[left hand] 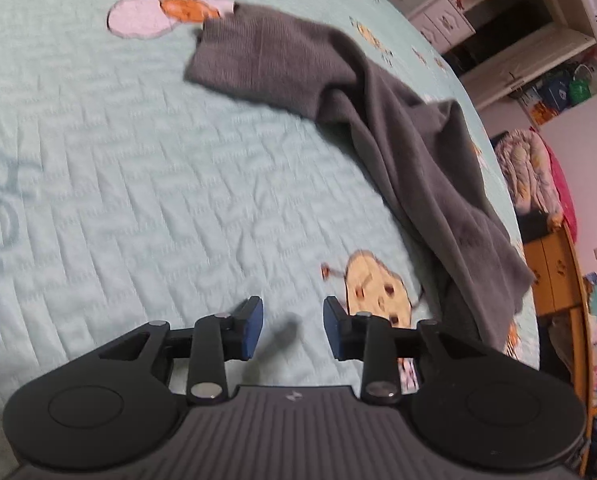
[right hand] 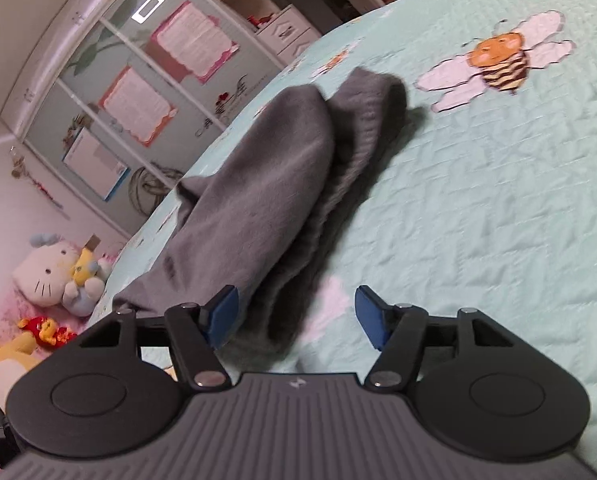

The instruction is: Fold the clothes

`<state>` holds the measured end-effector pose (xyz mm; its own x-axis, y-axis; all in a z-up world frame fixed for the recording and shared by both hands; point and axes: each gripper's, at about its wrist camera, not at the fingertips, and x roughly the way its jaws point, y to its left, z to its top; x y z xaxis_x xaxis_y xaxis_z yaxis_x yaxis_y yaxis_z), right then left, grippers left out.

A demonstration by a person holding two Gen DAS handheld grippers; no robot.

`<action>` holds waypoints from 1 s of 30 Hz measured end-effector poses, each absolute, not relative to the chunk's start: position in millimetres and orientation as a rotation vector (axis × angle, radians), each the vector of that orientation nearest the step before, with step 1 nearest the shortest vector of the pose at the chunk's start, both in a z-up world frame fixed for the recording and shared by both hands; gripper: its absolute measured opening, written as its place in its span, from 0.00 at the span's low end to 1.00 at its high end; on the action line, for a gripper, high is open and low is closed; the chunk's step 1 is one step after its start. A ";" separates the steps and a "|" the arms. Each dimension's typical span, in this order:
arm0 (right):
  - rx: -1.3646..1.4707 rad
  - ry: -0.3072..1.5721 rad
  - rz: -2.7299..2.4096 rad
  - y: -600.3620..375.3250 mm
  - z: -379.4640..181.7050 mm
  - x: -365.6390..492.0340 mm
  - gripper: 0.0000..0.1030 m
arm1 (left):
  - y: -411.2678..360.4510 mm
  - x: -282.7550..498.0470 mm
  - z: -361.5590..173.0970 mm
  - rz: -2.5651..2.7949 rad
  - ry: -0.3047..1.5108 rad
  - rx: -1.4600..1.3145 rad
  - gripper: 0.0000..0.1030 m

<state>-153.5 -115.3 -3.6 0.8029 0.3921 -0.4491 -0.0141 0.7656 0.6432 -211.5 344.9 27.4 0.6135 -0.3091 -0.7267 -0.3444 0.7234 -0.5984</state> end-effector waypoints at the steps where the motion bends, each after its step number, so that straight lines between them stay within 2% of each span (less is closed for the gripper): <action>1: 0.610 0.610 0.226 -106.9 -1.8 -153.9 0.61 | 345.3 -213.5 27.2 0.018 0.939 -0.796 0.34; 3: 0.495 0.615 0.206 -91.3 1.7 -154.2 0.57 | 346.1 -217.3 26.9 0.009 0.944 -0.804 0.35; 7: 0.338 0.605 0.193 -69.5 7.2 -155.6 0.39 | 350.9 -220.4 25.6 0.013 0.948 -0.834 0.36; 10: 0.282 0.602 0.223 -60.3 10.2 -158.9 0.38 | 351.1 -220.4 24.9 0.015 0.952 -0.839 0.37; 15: 0.271 0.616 0.241 -58.7 7.7 -159.5 0.38 | 347.2 -218.4 25.2 0.010 0.952 -0.820 0.44; 26: 0.169 0.575 0.292 -38.4 10.6 -145.8 0.38 | 345.5 -214.7 22.9 0.003 0.958 -0.816 0.49; 27: 0.166 0.566 0.302 -37.8 10.4 -144.9 0.35 | 345.1 -214.3 23.1 0.004 0.959 -0.816 0.49; 30: 0.186 0.508 0.334 -40.9 14.9 -146.5 0.18 | 343.9 -213.7 24.2 0.009 0.962 -0.811 0.50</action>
